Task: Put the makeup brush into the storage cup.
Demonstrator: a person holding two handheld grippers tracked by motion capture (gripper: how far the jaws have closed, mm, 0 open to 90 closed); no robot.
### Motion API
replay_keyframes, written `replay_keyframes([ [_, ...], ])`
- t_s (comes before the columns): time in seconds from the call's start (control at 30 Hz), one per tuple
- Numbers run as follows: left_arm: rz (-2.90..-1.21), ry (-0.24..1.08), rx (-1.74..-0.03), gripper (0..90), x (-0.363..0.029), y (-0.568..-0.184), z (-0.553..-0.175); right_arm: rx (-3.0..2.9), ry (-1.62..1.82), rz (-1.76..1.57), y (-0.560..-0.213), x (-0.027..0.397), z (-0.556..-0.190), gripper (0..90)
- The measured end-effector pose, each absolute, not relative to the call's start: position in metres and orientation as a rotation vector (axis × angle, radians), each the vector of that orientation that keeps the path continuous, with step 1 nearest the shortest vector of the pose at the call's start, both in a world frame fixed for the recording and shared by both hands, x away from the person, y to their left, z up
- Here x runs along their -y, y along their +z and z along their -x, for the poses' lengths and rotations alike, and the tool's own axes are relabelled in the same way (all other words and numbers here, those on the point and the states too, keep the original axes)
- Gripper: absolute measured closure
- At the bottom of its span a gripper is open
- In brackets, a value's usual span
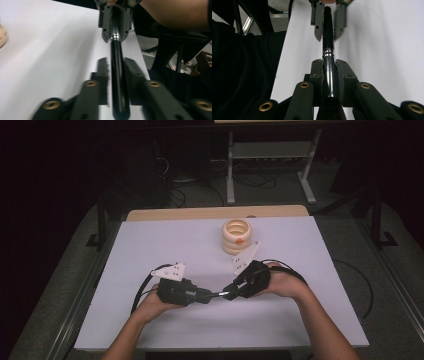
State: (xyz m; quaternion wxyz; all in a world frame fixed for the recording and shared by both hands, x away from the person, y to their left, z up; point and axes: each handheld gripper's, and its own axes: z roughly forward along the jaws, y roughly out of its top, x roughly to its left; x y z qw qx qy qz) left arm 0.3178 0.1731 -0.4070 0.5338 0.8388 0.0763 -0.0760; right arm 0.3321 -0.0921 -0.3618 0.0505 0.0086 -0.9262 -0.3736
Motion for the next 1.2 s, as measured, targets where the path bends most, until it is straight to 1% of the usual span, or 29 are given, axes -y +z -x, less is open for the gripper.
replay_keyframes([
  [0.03, -2.005, -0.174, -0.184, 67.0, -0.173, -0.407, -0.318, 2.819, -1.130, -0.026, -0.362, 0.092, -0.332, 75.8],
  [0.07, -2.009, -0.171, -0.191, 61.2, -0.173, -0.407, -0.318, 2.831, -1.099, -0.030, -0.362, 0.091, -0.331, 75.8],
  [0.1, -2.009, -0.171, -0.191, 58.4, -0.173, -0.407, -0.318, 2.831, -1.099, -0.030, -0.362, 0.091, -0.331, 75.8],
  [0.13, -2.016, -0.166, -0.190, 58.4, -0.173, -0.406, -0.318, 2.850, -1.086, -0.046, -0.362, 0.090, -0.332, 75.8],
  [0.2, -2.028, -0.157, -0.194, 54.7, -0.173, -0.405, -0.317, 2.862, -1.061, -0.052, -0.362, 0.088, -0.332, 75.8],
  [0.3, -2.035, -0.150, -0.194, 53.4, -0.172, -0.405, -0.317, 2.868, -1.043, -0.050, -0.362, 0.087, -0.333, 75.8],
  [0.33, -2.053, -0.140, -0.196, 52.8, -0.170, -0.404, -0.316, 2.891, -0.973, -0.040, -0.361, 0.084, -0.333, 75.8],
  [0.47, -2.089, -0.116, -0.212, 50.9, -0.167, -0.401, -0.315, 2.915, -0.913, -0.045, -0.356, 0.080, -0.332, 75.8],
  [0.7, -2.122, -0.085, -0.237, 50.9, -0.158, -0.399, -0.310, 2.959, -0.810, -0.069, -0.348, 0.075, -0.334, 75.8],
  [0.9, -2.182, -0.062, -0.219, 50.9, -0.152, -0.397, -0.309, 2.975, -0.756, -0.096, -0.348, 0.069, -0.334, 75.9],
  [0.97, -2.213, -0.047, -0.206, 51.8, -0.148, -0.397, -0.309, 2.977, -0.737, -0.095, -0.349, 0.066, -0.333, 75.8],
  [1.13, -2.249, -0.062, -0.222, 54.9, -0.138, -0.400, -0.305, 2.992, -0.678, -0.102, -0.353, 0.062, -0.333, 75.9],
  [1.2, -2.266, -0.060, -0.216, 57.8, -0.135, -0.401, -0.304, 2.999, -0.671, -0.103, -0.354, 0.061, -0.333, 75.8],
])
